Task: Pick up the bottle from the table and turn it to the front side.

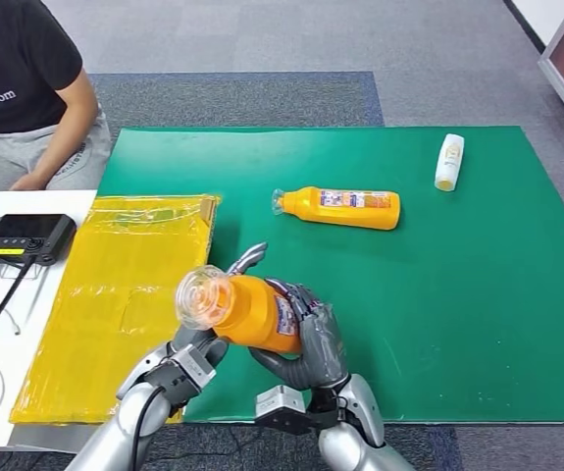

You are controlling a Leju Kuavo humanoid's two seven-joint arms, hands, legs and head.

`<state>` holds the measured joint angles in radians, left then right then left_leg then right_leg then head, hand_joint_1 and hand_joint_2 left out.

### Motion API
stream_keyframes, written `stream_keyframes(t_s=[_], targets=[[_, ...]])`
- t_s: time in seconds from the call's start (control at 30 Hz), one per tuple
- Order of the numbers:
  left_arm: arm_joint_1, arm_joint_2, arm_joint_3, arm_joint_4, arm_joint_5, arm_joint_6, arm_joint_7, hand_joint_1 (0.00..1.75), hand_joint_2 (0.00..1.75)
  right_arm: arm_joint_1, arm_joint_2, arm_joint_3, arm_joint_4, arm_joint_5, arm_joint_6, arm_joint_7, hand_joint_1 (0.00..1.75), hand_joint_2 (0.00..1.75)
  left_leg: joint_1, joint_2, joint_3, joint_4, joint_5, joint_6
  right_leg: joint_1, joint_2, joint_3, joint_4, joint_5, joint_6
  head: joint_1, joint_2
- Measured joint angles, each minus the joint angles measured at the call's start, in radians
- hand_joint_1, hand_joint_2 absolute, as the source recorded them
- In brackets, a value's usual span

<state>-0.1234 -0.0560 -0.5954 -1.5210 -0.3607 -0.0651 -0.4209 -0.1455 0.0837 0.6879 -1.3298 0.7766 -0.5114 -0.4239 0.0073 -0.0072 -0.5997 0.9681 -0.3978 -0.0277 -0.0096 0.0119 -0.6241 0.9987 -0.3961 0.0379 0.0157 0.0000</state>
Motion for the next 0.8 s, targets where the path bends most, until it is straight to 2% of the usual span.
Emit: stream_keyframes(t_s=[0.6,0.73,0.8], targets=[[-0.017,0.048,-0.014,0.004,-0.085,0.063,0.003,0.0,0.0,-0.014,0.0,-0.013,0.014,0.037,-0.009,0.001,1.75,1.75,0.0,0.0,0.0,0.0,0.0,0.0,0.0,0.0,0.0,0.0,0.0,0.0,0.0,0.0],[-0.008,0.041,-0.011,0.004,0.006,0.04,-0.03,0.0,1.75,-0.021,0.004,-0.011,0.016,0.035,-0.005,-0.002,1.74,1.75,0.0,0.0,0.0,0.0,0.0,0.0,0.0,0.0,0.0,0.0,0.0,0.0,0.0,0.0],[0.0,0.03,-0.006,0.004,0.063,0.027,-0.051,0.0,1.75,-0.026,0.007,-0.007,0.017,0.032,-0.004,-0.006,1.72,1.75,0.0,0.0,0.0,0.0,0.0,0.0,0.0,0.0,0.0,0.0,0.0,0.0,0.0,0.0]])
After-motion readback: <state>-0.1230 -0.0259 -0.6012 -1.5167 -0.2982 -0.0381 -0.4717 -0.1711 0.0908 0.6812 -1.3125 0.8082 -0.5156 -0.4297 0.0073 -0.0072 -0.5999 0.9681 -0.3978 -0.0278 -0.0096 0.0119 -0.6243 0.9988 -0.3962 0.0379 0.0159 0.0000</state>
